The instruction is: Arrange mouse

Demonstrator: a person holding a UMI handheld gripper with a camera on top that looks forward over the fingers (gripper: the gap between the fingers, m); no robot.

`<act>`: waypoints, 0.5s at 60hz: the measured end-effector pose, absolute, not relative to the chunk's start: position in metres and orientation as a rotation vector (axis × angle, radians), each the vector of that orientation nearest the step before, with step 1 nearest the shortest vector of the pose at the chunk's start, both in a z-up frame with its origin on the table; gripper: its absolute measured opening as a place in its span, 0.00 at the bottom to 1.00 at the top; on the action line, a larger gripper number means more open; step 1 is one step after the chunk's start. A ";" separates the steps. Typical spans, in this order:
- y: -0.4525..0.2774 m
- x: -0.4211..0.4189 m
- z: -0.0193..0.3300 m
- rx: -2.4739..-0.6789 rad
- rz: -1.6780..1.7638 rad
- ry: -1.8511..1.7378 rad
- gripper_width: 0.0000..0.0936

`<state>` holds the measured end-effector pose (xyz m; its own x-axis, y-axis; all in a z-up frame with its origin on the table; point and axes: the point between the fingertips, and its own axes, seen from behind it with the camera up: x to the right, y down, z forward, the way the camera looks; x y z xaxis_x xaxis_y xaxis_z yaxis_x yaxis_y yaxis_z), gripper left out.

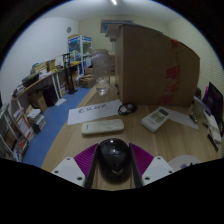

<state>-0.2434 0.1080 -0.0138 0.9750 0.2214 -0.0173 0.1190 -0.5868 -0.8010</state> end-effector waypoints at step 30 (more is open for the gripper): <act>0.069 -0.197 0.158 -1.935 0.118 -0.174 0.42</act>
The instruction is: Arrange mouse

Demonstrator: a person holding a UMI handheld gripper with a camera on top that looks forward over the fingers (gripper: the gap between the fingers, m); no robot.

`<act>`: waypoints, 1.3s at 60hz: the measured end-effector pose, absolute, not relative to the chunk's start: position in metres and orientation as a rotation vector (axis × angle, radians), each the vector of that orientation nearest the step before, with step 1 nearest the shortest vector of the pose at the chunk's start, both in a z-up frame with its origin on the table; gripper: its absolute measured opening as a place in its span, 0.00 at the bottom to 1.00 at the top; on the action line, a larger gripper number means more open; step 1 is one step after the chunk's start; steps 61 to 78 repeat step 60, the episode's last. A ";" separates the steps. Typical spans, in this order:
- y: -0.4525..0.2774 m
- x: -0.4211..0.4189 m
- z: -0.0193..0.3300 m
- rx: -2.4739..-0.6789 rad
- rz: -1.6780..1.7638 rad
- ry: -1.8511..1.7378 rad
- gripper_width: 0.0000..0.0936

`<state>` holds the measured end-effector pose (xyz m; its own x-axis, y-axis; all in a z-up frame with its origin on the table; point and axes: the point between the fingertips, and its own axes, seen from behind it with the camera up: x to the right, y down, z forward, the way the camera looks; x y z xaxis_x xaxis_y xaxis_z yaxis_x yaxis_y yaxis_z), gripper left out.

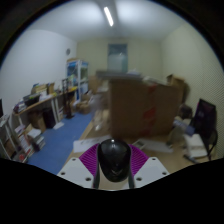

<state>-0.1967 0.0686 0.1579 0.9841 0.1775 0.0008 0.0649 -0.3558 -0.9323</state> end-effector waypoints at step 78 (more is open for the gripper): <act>-0.072 -0.030 0.053 -2.269 0.150 0.112 0.90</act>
